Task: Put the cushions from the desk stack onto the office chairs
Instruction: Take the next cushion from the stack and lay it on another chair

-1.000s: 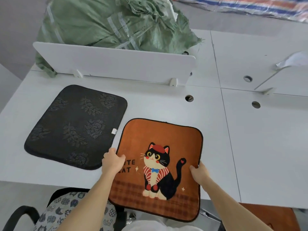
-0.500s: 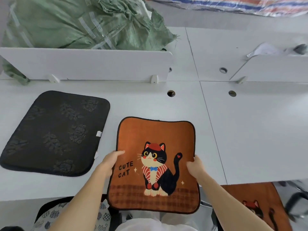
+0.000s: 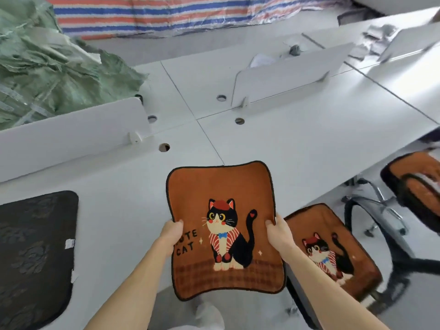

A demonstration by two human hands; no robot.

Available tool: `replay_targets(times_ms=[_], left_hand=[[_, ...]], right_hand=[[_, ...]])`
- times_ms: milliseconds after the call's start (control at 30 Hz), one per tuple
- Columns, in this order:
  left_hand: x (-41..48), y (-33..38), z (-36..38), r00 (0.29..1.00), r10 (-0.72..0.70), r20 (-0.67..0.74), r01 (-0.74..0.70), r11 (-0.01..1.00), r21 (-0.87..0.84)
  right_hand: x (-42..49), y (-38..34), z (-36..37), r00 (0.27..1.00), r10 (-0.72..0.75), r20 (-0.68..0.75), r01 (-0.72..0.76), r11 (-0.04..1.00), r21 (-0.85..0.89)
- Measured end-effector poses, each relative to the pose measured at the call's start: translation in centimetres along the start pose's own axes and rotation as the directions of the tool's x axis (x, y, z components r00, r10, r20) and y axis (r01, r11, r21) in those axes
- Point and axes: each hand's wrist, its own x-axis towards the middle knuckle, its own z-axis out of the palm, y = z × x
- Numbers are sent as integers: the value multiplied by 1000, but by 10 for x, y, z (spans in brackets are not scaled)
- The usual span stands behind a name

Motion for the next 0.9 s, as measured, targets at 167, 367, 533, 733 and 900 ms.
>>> replay_targets(times_ms=[167, 367, 533, 733, 900], left_hand=[[-52, 50, 96, 975, 222, -13, -221, 972, 79], [-153, 72, 229, 911, 412, 19, -412, 910, 36], [-235, 81, 330, 818, 567, 92, -575, 804, 151], [-330, 101, 467, 698, 693, 179, -715, 660, 231], [-365, 105, 562, 633, 723, 276, -774, 592, 226]], right_hand=[[-30, 29, -96, 965, -12, -262, 50, 989, 138], [-74, 88, -243, 883, -18, -470, 179, 937, 301], [-116, 148, -356, 813, 39, -581, 218, 905, 365], [-161, 218, -479, 703, 166, -692, 246, 855, 456], [-188, 262, -549, 602, 291, -743, 204, 844, 496]])
